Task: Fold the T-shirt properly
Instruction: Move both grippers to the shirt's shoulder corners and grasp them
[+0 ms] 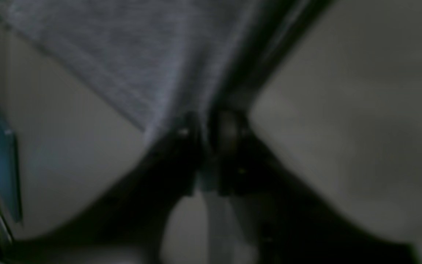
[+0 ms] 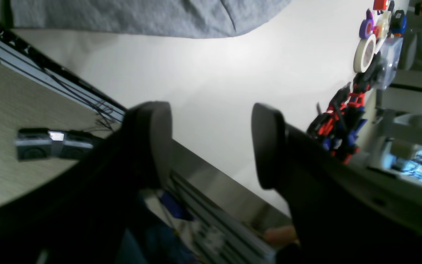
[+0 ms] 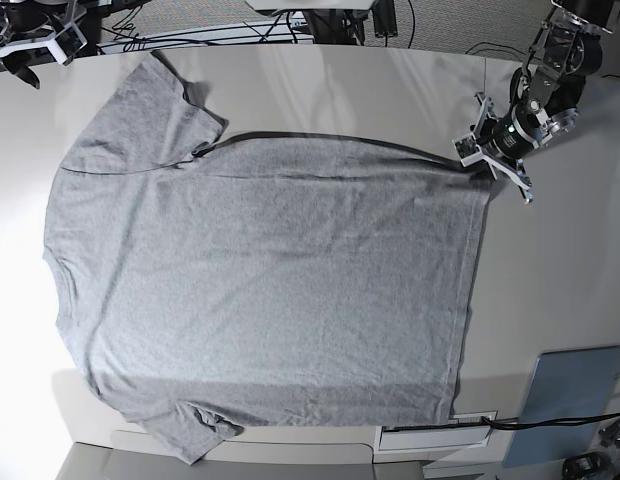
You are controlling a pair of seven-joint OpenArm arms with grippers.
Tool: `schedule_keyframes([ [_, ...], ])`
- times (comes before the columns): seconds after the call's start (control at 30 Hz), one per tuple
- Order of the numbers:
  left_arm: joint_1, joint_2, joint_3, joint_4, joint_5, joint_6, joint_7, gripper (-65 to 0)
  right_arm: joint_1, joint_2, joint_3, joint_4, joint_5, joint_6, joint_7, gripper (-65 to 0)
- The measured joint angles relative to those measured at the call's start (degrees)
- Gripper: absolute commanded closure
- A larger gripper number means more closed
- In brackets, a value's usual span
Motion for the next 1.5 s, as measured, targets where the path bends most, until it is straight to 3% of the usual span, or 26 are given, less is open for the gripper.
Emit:
schedule_keyframes([
  [0.13, 0.0, 0.0, 0.0, 0.0, 1.5, -0.9, -0.5, 0.0, 0.0, 0.0, 0.0, 0.0, -2.2, 0.0, 2.1, -34.0],
  [0.2, 0.0, 0.0, 0.0, 0.0, 2.1, -0.8, -0.8, 0.0, 0.0, 0.5, 0.0, 0.0, -6.1, 0.7, 5.1, -34.0],
  [0.27, 0.2, 0.1, 0.0, 0.0, 3.5, -0.4, -1.3, 0.0, 0.0, 2.9, 0.0, -0.3, -11.2, 3.4, 7.8, -34.0],
  [0.43, 0.3, 0.2, 0.0, 0.0, 5.1, -0.1, -1.4, 0.0, 1.2, 9.0, 0.0, -4.3, -20.0, 4.4, 13.6, -33.9],
  [0.63, 0.5, 1.3, -0.3, 0.1, 5.6, 0.0, -0.7, 0.0, 7.2, 12.9, -1.9, -9.9, -19.9, 5.1, 14.7, -33.9],
  [0.83, 0.3, 4.2, -0.4, 0.3, 9.7, 1.1, 0.7, 0.0, 13.2, 15.9, -8.6, -14.7, -19.8, 6.9, 14.6, -33.9],
  [1.17, 0.3, 4.9, -0.4, 0.3, 10.9, 1.3, 1.2, 0.0, 23.1, 19.9, -21.7, -20.8, -20.0, 8.1, 8.5, -33.9],
  [1.5, 0.3, 4.9, -0.4, 0.3, 10.9, 1.3, 1.2, 0.0, 27.2, 20.0, -28.2, -25.8, -19.9, 8.9, 8.6, -33.9],
])
